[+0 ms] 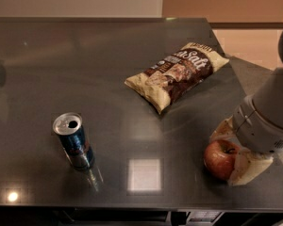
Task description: Move apple near brown chip bag
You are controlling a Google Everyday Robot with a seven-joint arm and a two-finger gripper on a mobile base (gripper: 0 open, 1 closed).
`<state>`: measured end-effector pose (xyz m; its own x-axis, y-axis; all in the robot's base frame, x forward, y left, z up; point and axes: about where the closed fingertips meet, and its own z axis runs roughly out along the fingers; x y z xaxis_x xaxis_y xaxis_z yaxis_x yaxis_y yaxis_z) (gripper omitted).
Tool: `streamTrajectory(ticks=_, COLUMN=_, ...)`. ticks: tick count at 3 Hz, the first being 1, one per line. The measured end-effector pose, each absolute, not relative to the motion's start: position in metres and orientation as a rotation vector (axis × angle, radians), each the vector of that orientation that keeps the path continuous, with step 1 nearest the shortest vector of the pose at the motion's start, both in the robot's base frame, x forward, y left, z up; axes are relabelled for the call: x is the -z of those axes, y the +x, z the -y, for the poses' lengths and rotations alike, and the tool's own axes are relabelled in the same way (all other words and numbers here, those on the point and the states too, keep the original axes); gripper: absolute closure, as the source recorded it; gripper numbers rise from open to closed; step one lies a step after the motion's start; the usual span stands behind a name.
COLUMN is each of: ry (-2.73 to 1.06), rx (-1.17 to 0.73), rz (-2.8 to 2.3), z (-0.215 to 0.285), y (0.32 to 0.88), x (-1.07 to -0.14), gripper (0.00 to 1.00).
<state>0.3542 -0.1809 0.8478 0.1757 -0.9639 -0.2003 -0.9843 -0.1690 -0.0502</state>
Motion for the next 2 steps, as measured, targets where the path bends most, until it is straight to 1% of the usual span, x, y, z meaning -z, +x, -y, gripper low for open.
streamTrajectory(ticks=1, ry=-2.201, rx=-0.155, rz=-2.008, z=0.181, y=0.381, x=-0.862, gripper=0.87)
streamTrajectory(ticks=2, ry=-2.075, rx=-0.11, rz=-2.103, z=0.175, y=0.411, x=-0.874, gripper=1.0)
